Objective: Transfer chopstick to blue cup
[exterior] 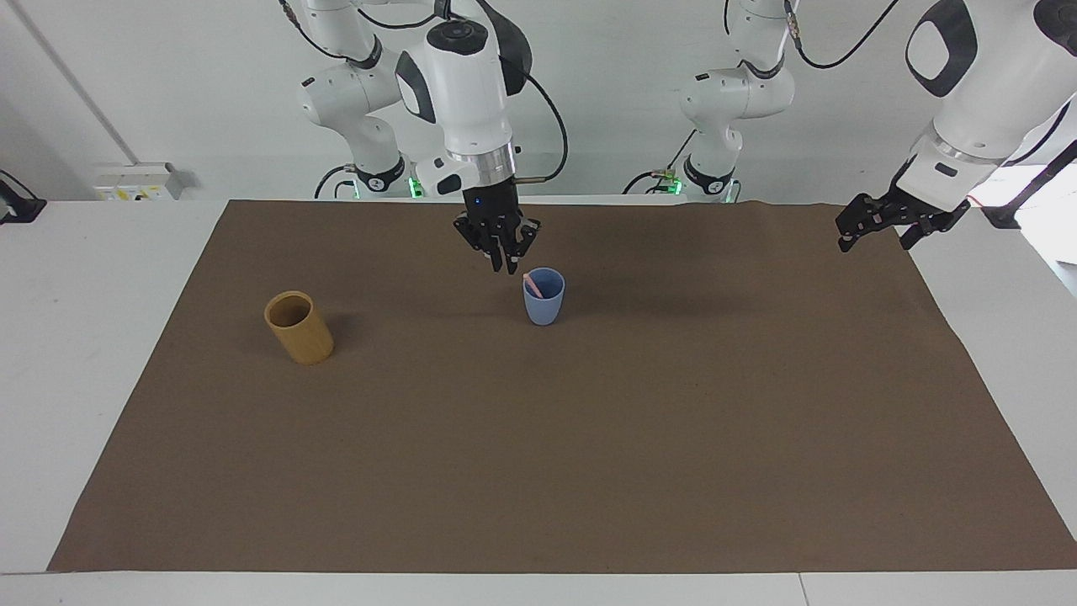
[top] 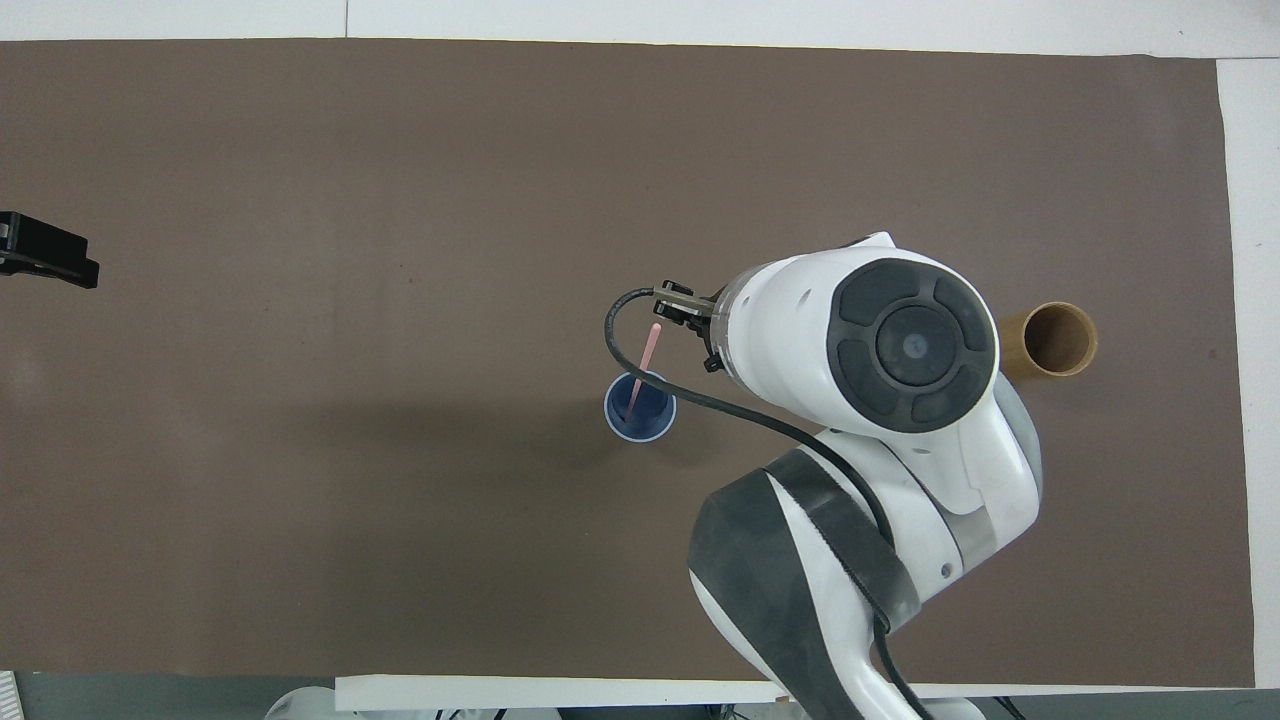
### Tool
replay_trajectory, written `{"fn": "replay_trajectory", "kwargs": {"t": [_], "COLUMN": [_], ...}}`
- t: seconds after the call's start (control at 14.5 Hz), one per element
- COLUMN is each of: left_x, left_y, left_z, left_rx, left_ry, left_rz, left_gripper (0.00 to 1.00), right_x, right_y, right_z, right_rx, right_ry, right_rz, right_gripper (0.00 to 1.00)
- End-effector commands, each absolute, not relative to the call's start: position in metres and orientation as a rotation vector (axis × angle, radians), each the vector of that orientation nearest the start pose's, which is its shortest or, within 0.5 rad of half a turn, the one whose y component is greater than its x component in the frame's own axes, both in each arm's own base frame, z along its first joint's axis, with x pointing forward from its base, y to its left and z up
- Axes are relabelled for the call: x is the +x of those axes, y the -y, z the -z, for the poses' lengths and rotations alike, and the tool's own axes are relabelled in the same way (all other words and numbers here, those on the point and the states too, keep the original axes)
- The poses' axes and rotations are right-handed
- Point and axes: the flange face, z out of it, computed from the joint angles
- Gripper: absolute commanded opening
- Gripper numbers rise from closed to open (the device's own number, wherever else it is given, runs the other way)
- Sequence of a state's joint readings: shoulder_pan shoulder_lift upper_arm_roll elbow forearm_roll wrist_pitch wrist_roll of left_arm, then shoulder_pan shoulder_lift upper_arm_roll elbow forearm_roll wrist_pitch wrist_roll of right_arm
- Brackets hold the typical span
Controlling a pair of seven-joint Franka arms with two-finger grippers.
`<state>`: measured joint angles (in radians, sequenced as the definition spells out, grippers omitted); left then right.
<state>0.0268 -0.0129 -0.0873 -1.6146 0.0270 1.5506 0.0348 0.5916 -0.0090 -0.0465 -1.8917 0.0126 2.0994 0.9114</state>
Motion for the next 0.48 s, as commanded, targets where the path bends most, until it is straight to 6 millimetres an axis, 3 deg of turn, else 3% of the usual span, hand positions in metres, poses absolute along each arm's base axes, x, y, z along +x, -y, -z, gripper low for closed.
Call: {"fn": "replay_trajectory", "kwargs": {"t": [0.0, 0.07, 0.14, 0.28, 0.41], "left_x": [0.553, 0.552, 0.552, 0.551, 0.549], "left_y": [0.032, 0.033, 0.035, 0.038, 0.038], "left_z": [-0.614, -0.614, -0.614, -0.614, -0.615], "left_rx": [-3.124, -3.126, -3.125, -3.121, -3.114], "left_ry": [-0.16, -0.149, -0.12, -0.11, -0.112], "left_rz": [-0.108, -0.108, -0.107, -0.109, -0.106], "left_gripper": [1.0, 1.0, 1.0, 1.0, 1.0], "right_x": [0.504, 0.517, 0.529, 0.549, 0.55], "right_y": [-0.285, -0.271, -0.247, -0.17, -0.089], "right_z": [-0.549, -0.567, -0.597, -0.63, -0.646], "right_rx": [-2.926, -2.956, -2.993, -3.071, -3.111], "right_ry": [-0.545, -0.558, -0.546, -0.45, -0.381], "right_rz": [0.292, 0.313, 0.317, 0.241, 0.126], "right_gripper": [1.0, 1.0, 1.0, 1.0, 1.0]}}
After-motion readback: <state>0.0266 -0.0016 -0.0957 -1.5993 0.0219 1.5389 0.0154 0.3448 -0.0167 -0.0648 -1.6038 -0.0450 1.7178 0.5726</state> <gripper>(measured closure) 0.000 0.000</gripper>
